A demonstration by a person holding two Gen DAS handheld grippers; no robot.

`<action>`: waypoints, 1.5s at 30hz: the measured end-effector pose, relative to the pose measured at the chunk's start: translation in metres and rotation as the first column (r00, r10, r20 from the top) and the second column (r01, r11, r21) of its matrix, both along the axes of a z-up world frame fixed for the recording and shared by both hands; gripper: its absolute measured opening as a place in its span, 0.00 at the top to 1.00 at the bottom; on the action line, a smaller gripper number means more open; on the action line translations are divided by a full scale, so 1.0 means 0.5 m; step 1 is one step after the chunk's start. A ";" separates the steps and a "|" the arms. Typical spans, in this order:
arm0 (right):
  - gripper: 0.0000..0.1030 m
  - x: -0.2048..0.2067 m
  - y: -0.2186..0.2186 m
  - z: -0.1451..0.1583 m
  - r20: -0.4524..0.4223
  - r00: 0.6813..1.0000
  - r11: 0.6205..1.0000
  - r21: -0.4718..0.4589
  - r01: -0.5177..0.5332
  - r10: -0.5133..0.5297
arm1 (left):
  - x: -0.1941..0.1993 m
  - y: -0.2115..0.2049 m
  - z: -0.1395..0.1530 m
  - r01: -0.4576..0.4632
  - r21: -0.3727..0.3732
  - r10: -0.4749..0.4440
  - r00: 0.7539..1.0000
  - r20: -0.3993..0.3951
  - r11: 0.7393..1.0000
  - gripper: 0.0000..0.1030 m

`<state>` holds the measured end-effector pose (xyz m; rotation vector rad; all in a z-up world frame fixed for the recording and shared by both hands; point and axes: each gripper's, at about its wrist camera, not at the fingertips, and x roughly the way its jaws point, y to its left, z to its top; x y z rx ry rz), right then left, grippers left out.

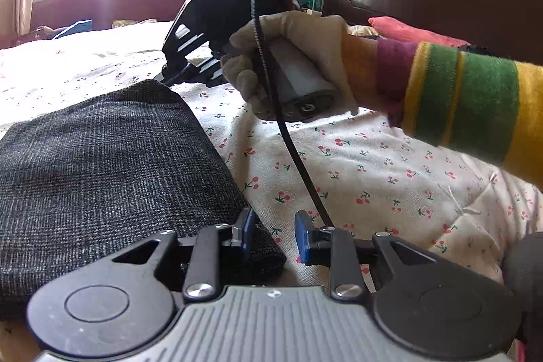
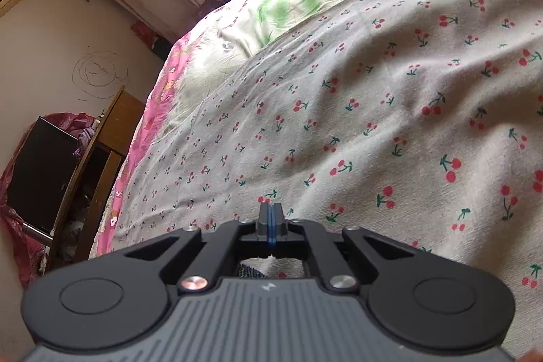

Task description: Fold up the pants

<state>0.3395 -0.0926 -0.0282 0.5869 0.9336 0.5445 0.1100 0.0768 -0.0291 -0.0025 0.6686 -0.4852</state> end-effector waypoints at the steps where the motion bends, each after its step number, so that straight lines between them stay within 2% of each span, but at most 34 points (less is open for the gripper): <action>1: 0.92 -0.013 -0.005 0.005 -0.006 1.000 1.000 -0.003 -0.006 0.006 | -0.001 0.006 0.004 -0.004 -0.019 0.004 1.000 -0.001 1.000 0.61; 3: 0.90 -0.060 -0.023 0.018 0.011 1.000 0.999 -0.036 -0.007 0.007 | -0.011 0.021 0.019 -0.026 -0.050 0.027 0.999 0.017 0.998 0.61; 4: 0.84 -0.091 -0.038 0.025 0.031 1.000 0.999 -0.049 0.005 -0.004 | -0.019 0.026 0.031 -0.049 -0.047 0.050 0.998 0.038 0.998 0.60; 5: 0.71 -0.129 -0.056 0.030 0.044 0.999 0.999 -0.048 0.023 -0.021 | -0.029 0.033 0.040 -0.070 -0.036 0.072 0.996 0.057 0.997 0.60; 7: 0.51 -0.188 -0.085 0.024 0.039 0.999 0.999 -0.015 0.037 -0.037 | -0.054 0.060 0.060 -0.134 -0.002 0.133 0.985 0.108 0.991 0.57; 10: 0.50 -0.247 -0.090 -0.008 -0.009 1.000 1.000 0.004 0.012 -0.012 | -0.055 0.116 0.071 -0.256 0.056 0.247 0.960 0.131 0.965 0.52; 13: 0.49 -0.270 -0.059 -0.049 -0.063 0.998 0.999 0.038 0.000 0.002 | -0.020 0.173 0.045 -0.389 0.123 0.383 0.921 0.070 0.913 0.52; 14: 0.49 -0.272 -0.052 -0.055 -0.065 0.998 0.998 0.057 0.000 0.004 | -0.006 0.192 0.031 -0.402 0.132 0.400 0.916 0.042 0.906 0.52; 16: 0.49 -0.272 -0.040 -0.046 -0.061 0.998 0.997 0.073 0.005 0.000 | -0.003 0.205 0.039 -0.415 0.114 0.415 0.910 0.026 0.903 0.52; 18: 0.49 -0.276 -0.042 -0.029 -0.044 0.999 0.997 0.079 -0.004 0.007 | -0.029 0.199 0.066 -0.445 0.111 0.438 0.895 0.077 0.889 0.50; 19: 0.49 -0.279 -0.046 -0.022 -0.031 0.999 0.998 0.070 -0.007 0.009 | -0.036 0.197 0.072 -0.464 0.108 0.455 0.885 0.098 0.879 0.42; 21: 0.49 -0.281 -0.054 -0.021 -0.021 0.999 0.997 0.074 -0.031 0.033 | -0.007 0.218 0.070 -0.481 0.086 0.477 0.877 0.062 0.873 0.34; 23: 0.48 -0.273 -0.057 -0.035 -0.042 0.998 0.995 0.085 -0.047 0.051 | 0.026 0.228 0.048 -0.487 0.097 0.490 0.872 0.000 0.868 0.33; 26: 0.48 -0.262 -0.053 -0.055 -0.078 0.995 0.992 0.109 -0.057 0.066 | 0.035 0.230 0.043 -0.540 0.129 0.542 0.840 0.026 0.832 0.33; 28: 0.48 -0.263 -0.051 -0.052 -0.062 0.994 0.990 0.109 -0.086 0.093 | 0.039 0.246 0.043 -0.576 0.111 0.580 0.815 -0.002 0.810 0.30; 31: 0.47 -0.274 -0.049 -0.050 -0.043 0.992 0.989 0.098 -0.113 0.118 | 0.038 0.262 0.037 -0.604 0.095 0.608 0.794 -0.015 0.791 0.24; 35: 0.44 -0.275 -0.043 -0.059 -0.037 0.989 0.984 0.110 -0.137 0.142 | 0.060 0.262 0.030 -0.568 0.078 0.572 0.818 -0.059 0.820 0.22; 37: 0.44 -0.272 -0.040 -0.057 -0.041 0.987 0.983 0.105 -0.153 0.158 | 0.074 0.272 0.025 -0.570 0.065 0.573 0.816 -0.079 0.819 0.11; 41: 0.43 -0.275 -0.042 -0.048 -0.043 0.980 0.977 0.101 -0.190 0.195 | 0.080 0.295 0.009 -0.575 0.023 0.573 0.810 -0.125 0.818 0.01; 45: 0.42 -0.268 -0.032 -0.065 -0.054 0.978 0.975 0.112 -0.193 0.200 | 0.101 0.270 -0.012 -0.488 0.037 0.488 0.861 -0.147 0.872 0.00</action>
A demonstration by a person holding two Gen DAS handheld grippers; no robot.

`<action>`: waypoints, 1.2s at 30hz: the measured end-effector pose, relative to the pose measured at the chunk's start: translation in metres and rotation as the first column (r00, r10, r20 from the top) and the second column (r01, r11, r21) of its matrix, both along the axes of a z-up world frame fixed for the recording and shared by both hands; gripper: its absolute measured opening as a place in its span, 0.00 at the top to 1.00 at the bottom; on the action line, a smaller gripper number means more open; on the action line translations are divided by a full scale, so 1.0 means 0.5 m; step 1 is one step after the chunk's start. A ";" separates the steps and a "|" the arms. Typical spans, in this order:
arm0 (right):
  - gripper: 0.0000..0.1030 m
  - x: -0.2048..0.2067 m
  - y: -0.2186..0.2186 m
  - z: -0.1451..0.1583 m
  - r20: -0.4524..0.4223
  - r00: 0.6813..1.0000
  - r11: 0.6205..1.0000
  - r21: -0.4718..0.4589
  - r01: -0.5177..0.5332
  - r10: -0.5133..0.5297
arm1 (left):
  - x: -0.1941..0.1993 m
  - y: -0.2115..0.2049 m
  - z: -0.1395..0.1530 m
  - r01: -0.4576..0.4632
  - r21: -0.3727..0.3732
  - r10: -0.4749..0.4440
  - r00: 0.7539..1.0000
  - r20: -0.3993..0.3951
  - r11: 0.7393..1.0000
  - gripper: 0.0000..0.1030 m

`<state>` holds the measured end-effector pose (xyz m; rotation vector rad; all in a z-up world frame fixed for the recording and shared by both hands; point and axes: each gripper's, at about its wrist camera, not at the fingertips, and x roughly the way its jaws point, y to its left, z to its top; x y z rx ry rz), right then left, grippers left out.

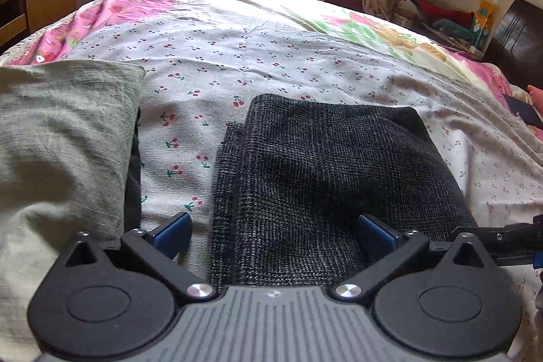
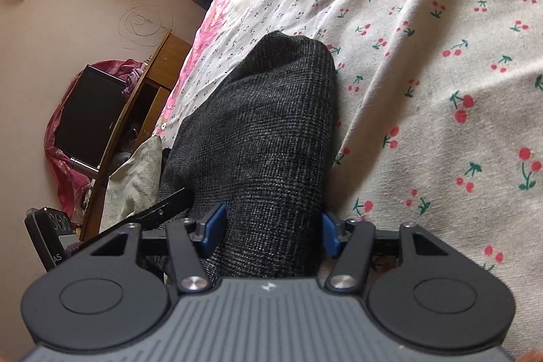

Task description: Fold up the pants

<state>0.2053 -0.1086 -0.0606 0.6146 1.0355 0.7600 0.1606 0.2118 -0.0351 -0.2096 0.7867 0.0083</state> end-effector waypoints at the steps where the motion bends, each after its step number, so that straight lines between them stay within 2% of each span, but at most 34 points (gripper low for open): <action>1: 0.41 0.005 0.008 -0.004 -0.003 1.000 1.000 0.008 0.000 0.000 | 0.007 -0.003 -0.004 0.019 -0.022 -0.019 1.000 -0.007 1.000 0.00; 6: 0.39 0.013 0.039 -0.011 0.007 1.000 1.000 0.008 -0.005 0.005 | 0.007 0.006 -0.013 0.026 -0.068 -0.026 1.000 0.002 0.997 0.00; 9: 0.48 0.008 0.048 -0.010 0.016 1.000 1.000 -0.004 0.016 -0.016 | -0.006 0.003 -0.001 0.000 -0.071 0.001 1.000 0.007 0.997 0.00; 11: 0.61 0.001 0.039 -0.002 0.009 1.000 1.000 0.010 0.023 -0.023 | -0.017 0.004 0.011 -0.012 -0.076 0.014 1.000 0.023 0.997 0.05; 13: 0.67 -0.010 0.017 0.007 -0.009 1.000 0.999 0.043 0.029 -0.028 | -0.032 0.014 0.029 -0.024 -0.115 0.028 0.999 0.035 0.993 0.23; 16: 0.69 -0.043 -0.012 0.032 0.004 0.999 0.999 0.023 0.044 -0.044 | -0.058 0.015 0.049 -0.016 -0.198 0.023 0.999 0.036 0.980 0.40; 21: 0.71 -0.115 -0.089 0.096 0.029 0.998 0.998 0.004 0.055 -0.055 | -0.124 -0.059 0.071 0.094 -0.240 -0.088 0.996 0.033 0.966 0.45; 23: 0.71 -0.140 -0.123 0.114 0.028 0.998 0.997 -0.046 0.056 -0.055 | -0.134 -0.094 0.056 0.132 -0.257 -0.138 0.990 -0.008 0.957 0.44; 25: 0.69 -0.150 -0.153 0.106 0.007 0.998 0.994 -0.093 0.058 -0.058 | -0.134 -0.128 0.035 0.158 -0.225 -0.169 0.985 -0.032 0.962 0.40; 26: 0.64 -0.152 -0.166 0.094 -0.020 0.997 0.992 -0.107 0.066 -0.068 | -0.132 -0.142 0.027 0.163 -0.200 -0.174 0.984 -0.035 0.966 0.37; 28: 0.56 -0.165 -0.179 0.062 -0.039 0.995 0.987 -0.130 0.090 -0.096 | -0.121 -0.159 0.018 0.198 -0.173 -0.210 0.976 -0.055 0.965 0.17; 29: 0.55 -0.171 -0.182 0.053 -0.026 0.994 0.986 -0.130 0.104 -0.109 | -0.113 -0.162 0.011 0.216 -0.178 -0.233 0.970 -0.075 0.960 0.13; 31: 0.53 -0.186 -0.188 0.034 -0.008 0.990 0.987 -0.070 0.142 -0.143 | -0.101 -0.171 0.003 0.235 -0.170 -0.254 0.963 -0.095 0.957 0.02; 34: 0.52 -0.191 -0.179 0.009 0.006 0.983 0.983 -0.012 0.183 -0.183 | -0.096 -0.201 -0.012 0.273 -0.093 -0.281 0.954 -0.102 0.958 0.00; 36: 0.52 -0.193 -0.160 0.010 0.058 0.986 0.984 -0.069 0.163 -0.159 | -0.096 -0.213 -0.018 0.255 -0.070 -0.261 0.960 -0.105 0.965 0.00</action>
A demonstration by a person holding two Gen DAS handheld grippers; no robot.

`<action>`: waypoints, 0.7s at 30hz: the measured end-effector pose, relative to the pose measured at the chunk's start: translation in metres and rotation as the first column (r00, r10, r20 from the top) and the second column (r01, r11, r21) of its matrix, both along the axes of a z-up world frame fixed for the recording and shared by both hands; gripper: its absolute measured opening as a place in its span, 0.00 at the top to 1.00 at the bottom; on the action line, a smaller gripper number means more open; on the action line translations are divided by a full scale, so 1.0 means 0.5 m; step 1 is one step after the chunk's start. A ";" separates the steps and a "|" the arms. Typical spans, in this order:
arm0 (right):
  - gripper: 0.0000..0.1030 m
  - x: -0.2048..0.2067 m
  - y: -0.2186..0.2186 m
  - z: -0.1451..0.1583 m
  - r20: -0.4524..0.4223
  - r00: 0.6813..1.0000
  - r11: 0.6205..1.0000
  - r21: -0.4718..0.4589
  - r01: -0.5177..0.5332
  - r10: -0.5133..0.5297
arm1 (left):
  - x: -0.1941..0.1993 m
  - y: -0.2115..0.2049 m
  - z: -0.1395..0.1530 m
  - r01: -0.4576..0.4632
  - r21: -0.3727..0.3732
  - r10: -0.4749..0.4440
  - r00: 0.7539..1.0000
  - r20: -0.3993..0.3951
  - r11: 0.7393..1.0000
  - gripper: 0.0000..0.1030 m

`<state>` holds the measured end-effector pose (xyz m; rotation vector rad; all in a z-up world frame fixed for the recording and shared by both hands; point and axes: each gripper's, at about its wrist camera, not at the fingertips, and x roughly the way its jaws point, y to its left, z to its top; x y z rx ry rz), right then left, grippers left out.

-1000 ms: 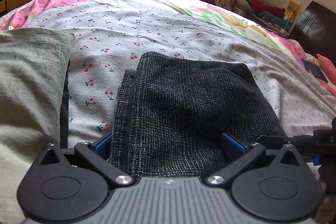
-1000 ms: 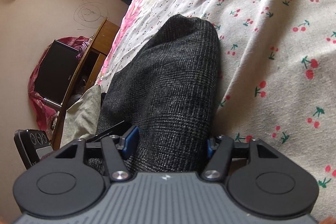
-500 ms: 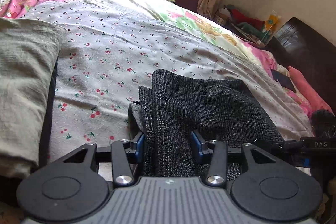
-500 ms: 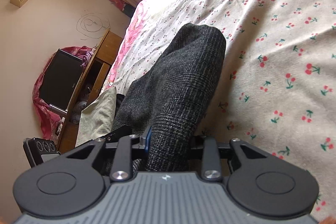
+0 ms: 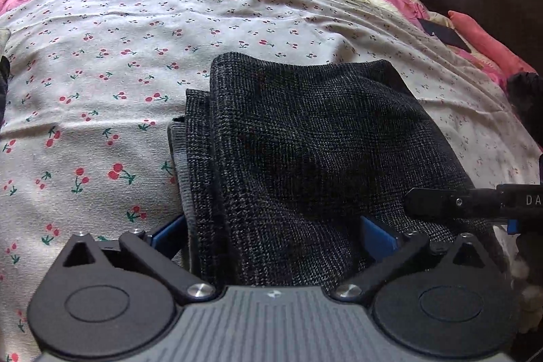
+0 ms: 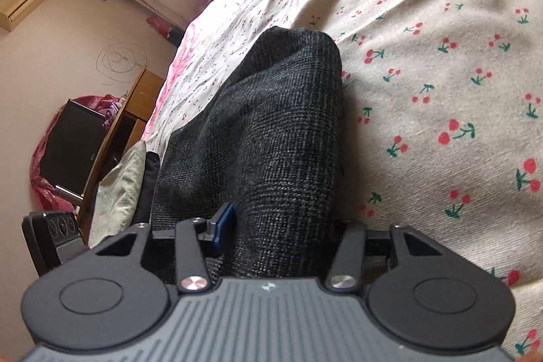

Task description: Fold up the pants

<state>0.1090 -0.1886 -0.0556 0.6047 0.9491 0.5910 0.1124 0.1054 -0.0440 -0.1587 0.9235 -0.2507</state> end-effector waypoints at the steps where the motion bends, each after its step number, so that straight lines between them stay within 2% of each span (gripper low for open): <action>1: 0.51 -0.001 0.010 0.004 0.032 0.999 0.999 -0.042 -0.020 0.021 | -0.004 -0.002 0.000 -0.010 0.002 0.010 1.000 0.008 1.000 0.00; 2: 0.51 -0.007 0.011 0.004 0.057 0.998 0.998 -0.054 -0.025 0.028 | -0.008 -0.002 0.000 -0.012 0.006 0.012 1.000 0.016 1.000 0.00; 6: 0.55 -0.010 0.011 0.006 0.060 0.998 0.998 -0.056 -0.023 0.026 | -0.019 -0.010 0.007 -0.031 0.025 0.030 0.999 0.042 0.999 0.00; 11: 0.61 -0.033 0.026 0.028 0.130 0.990 0.990 -0.136 -0.042 0.060 | -0.048 -0.024 0.022 -0.035 0.051 0.031 0.996 0.088 0.998 0.03; 16: 0.64 -0.048 0.014 0.038 0.154 0.985 0.987 -0.150 -0.052 0.075 | -0.065 -0.026 0.037 -0.096 0.036 0.091 0.989 0.119 0.995 0.16; 21: 0.65 -0.061 0.008 0.050 0.177 0.980 0.983 -0.176 -0.062 0.094 | -0.074 -0.037 0.050 -0.116 0.040 0.111 0.987 0.114 0.992 0.24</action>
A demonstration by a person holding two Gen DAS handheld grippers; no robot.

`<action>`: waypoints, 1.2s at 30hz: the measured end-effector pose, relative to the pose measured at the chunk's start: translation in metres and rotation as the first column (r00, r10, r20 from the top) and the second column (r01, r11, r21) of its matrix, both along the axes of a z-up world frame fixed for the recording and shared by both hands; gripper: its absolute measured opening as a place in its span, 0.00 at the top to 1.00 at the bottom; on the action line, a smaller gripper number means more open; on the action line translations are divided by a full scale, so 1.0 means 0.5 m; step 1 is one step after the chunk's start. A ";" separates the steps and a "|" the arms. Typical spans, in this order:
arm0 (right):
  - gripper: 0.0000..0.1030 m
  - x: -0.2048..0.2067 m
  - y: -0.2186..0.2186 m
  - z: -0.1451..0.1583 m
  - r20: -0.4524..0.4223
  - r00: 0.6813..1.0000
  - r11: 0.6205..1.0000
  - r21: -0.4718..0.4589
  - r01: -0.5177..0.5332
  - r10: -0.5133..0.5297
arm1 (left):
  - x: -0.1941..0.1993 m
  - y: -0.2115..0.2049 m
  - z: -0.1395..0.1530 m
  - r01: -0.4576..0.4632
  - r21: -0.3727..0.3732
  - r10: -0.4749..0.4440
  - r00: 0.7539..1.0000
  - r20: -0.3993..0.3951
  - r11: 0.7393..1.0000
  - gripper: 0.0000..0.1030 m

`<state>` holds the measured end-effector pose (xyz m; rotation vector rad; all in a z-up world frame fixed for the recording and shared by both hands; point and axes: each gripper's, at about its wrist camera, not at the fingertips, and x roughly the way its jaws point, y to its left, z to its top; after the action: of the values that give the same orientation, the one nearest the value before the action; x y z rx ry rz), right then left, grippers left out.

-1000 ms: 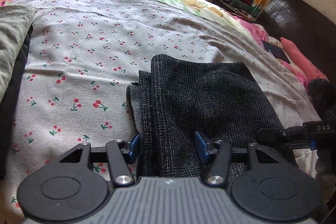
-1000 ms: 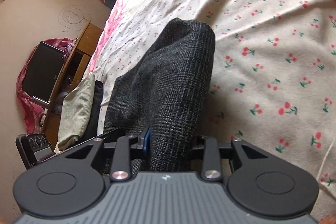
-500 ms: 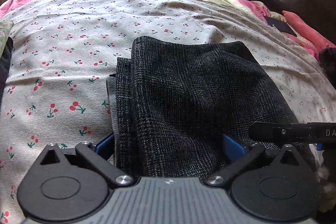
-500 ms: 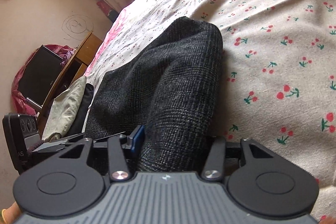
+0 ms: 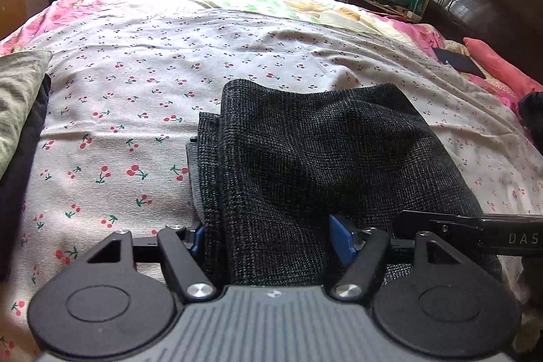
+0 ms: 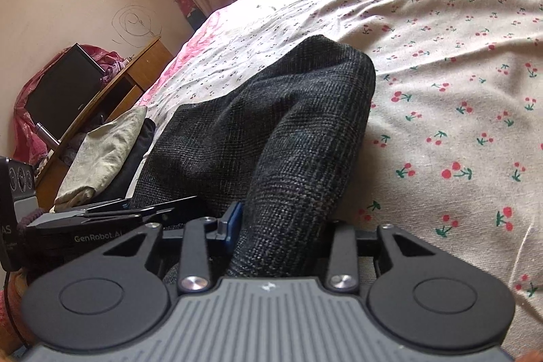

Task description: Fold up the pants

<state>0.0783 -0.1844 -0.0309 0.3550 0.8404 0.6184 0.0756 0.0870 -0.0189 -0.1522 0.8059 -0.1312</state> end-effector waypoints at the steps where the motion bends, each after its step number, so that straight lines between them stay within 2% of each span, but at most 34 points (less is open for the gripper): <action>1: 0.65 -0.003 0.000 0.002 -0.004 1.000 1.000 0.003 0.003 -0.003 | -0.002 -0.003 0.003 -0.003 -0.003 0.003 1.000 -0.001 1.000 0.27; 4: 0.66 -0.012 -0.007 0.012 0.002 1.000 1.000 0.001 0.008 -0.008 | -0.007 -0.007 0.010 0.001 -0.013 -0.001 1.000 -0.006 1.000 0.30; 10: 0.67 -0.039 -0.010 0.031 0.021 1.000 0.999 -0.047 0.017 -0.016 | -0.010 -0.021 -0.001 0.040 -0.005 -0.041 0.999 -0.022 0.999 0.29; 11: 0.67 -0.039 -0.008 0.029 0.020 1.000 0.998 -0.057 0.018 -0.017 | -0.003 -0.021 -0.005 0.044 -0.006 -0.044 0.999 -0.030 0.999 0.28; 13: 0.66 -0.036 -0.003 0.024 0.017 1.000 0.997 -0.079 0.018 -0.016 | 0.012 -0.017 -0.016 0.051 -0.017 -0.052 0.997 -0.056 0.999 0.14; 16: 0.64 -0.033 -0.003 0.019 0.009 1.000 0.996 -0.085 0.023 -0.023 | 0.025 -0.019 -0.029 0.075 -0.012 -0.075 0.996 -0.056 0.997 0.00; 21: 0.59 -0.030 0.010 0.010 0.020 1.000 0.990 -0.137 0.025 -0.023 | 0.030 -0.046 -0.045 0.125 0.044 -0.124 0.992 -0.037 0.991 0.00; 25: 0.56 -0.029 0.015 0.006 0.020 0.999 0.988 -0.155 0.028 -0.026 | 0.019 -0.048 -0.040 0.145 0.038 -0.144 0.989 -0.013 0.989 0.00; 29: 0.56 -0.030 0.018 0.006 0.030 0.999 0.986 -0.164 0.028 -0.024 | 0.009 -0.047 -0.031 0.130 0.042 -0.130 0.991 0.006 0.991 0.07; 32: 0.58 -0.035 0.018 0.010 0.043 0.999 0.986 -0.161 0.028 -0.021 | 0.002 -0.039 -0.019 0.099 0.022 -0.100 0.995 0.015 0.995 0.18; 34: 0.62 -0.041 0.019 0.018 0.060 0.998 0.987 -0.156 0.028 -0.019 | -0.002 -0.032 -0.006 0.072 0.002 -0.073 0.997 0.022 0.997 0.29; 36: 0.66 -0.041 0.009 0.024 0.052 0.998 0.992 -0.121 0.034 -0.028 | -0.005 -0.025 0.004 0.048 -0.031 -0.047 0.999 0.022 0.998 0.35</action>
<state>0.0577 -0.1798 -0.0191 0.2404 0.8187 0.5419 0.0729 0.0744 -0.0167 -0.1612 0.7866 -0.1904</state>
